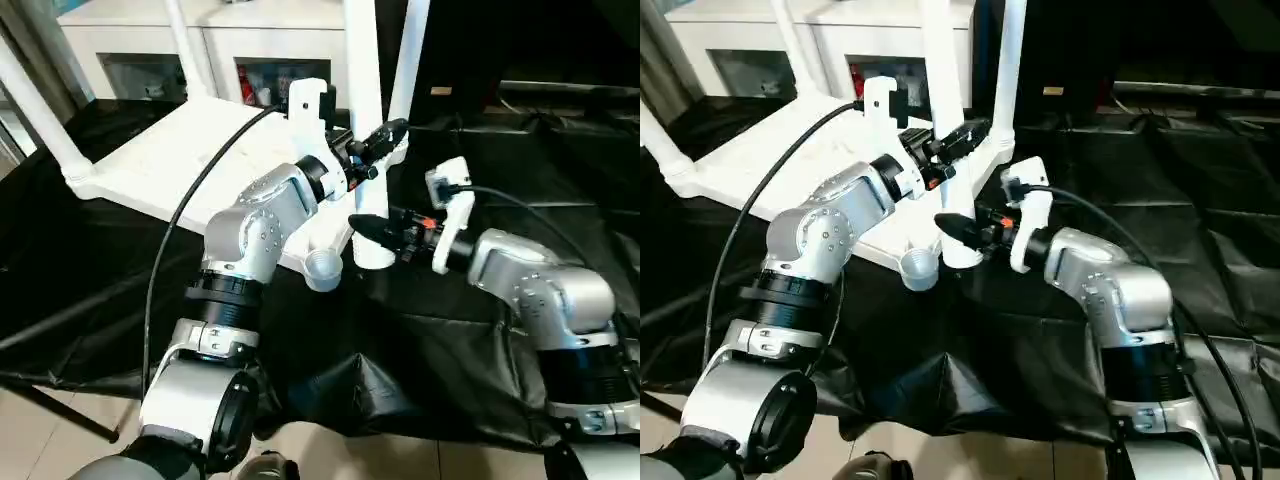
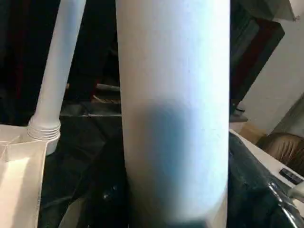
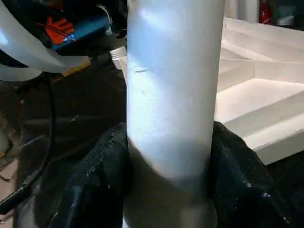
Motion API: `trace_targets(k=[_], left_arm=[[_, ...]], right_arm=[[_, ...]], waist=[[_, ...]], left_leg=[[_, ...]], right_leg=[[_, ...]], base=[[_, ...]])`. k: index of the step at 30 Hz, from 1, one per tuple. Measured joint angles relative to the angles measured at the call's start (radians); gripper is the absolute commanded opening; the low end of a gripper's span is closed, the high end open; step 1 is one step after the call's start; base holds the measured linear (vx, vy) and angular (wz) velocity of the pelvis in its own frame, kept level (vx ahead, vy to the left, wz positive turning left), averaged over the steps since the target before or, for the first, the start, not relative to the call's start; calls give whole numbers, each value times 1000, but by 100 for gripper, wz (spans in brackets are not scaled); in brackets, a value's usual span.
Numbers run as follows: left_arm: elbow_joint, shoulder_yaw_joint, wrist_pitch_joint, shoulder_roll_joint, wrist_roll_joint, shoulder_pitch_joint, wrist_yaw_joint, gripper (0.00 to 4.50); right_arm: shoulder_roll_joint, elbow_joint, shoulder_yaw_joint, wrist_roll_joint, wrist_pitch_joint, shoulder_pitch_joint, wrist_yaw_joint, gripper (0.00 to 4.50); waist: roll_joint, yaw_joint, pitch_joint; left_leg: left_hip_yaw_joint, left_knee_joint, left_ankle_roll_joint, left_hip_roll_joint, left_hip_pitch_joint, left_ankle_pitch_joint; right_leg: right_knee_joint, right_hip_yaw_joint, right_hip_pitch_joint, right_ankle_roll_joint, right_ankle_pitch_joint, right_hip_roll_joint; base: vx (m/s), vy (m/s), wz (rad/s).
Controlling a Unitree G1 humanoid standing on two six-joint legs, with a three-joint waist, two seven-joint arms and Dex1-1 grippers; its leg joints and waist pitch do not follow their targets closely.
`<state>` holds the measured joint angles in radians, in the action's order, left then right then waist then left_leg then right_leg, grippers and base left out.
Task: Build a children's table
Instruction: Pick table leg
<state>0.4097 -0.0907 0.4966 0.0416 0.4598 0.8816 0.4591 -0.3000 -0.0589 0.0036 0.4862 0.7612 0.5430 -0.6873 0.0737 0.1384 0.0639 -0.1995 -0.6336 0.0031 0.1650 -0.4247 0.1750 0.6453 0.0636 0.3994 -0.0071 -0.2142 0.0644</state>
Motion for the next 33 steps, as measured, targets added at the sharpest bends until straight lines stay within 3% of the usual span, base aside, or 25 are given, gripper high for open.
trace_targets(k=[2,5,6,9,16,21,28,33], left_arm=[[0,0,0,-3,2,0,17,193],[-2,9,51,-42,48,0,133,193],[-8,11,76,-56,71,0,182,191],[-29,19,136,-75,138,-1,304,191],[-41,7,216,-101,251,-2,487,190],[-58,-6,235,-109,271,-8,515,190],[-61,-6,217,-102,256,-8,490,190],[-32,8,164,-57,187,-4,356,190]], right_arm=[[-1,0,-2,11,13,4,-4,265],[-44,1,-5,68,72,11,-88,265],[-58,5,0,79,87,13,-122,296],[-95,9,8,108,106,13,-199,308],[-146,57,37,159,131,19,-320,308],[-143,58,40,190,152,28,-333,263],[-141,58,39,193,149,30,-326,211],[-135,22,32,165,141,30,-267,202]], waist=[[0,0,0],[0,2,0],[0,3,0],[0,6,0],[-1,2,0],[-1,3,0],[-1,5,0],[-1,3,0]], left_leg=[[0,0,0,0,0,0],[0,0,0,0,0,0],[0,0,0,0,0,0],[0,0,0,0,0,0],[-1,0,1,0,0,-1],[-1,0,2,0,0,-1],[-1,-1,2,0,0,-1],[-1,-1,2,0,0,-2]], right_leg=[[0,0,0,0,0,0],[0,0,0,0,0,0],[0,0,0,0,0,0],[0,0,0,0,0,1],[1,0,0,0,0,1],[1,0,0,0,1,1],[1,0,-1,0,1,1],[1,0,-1,0,1,2]], base=[[0,0,0],[0,0,0],[0,0,0],[0,0,0],[0,0,0],[0,0,0],[0,0,0],[0,0,0]])
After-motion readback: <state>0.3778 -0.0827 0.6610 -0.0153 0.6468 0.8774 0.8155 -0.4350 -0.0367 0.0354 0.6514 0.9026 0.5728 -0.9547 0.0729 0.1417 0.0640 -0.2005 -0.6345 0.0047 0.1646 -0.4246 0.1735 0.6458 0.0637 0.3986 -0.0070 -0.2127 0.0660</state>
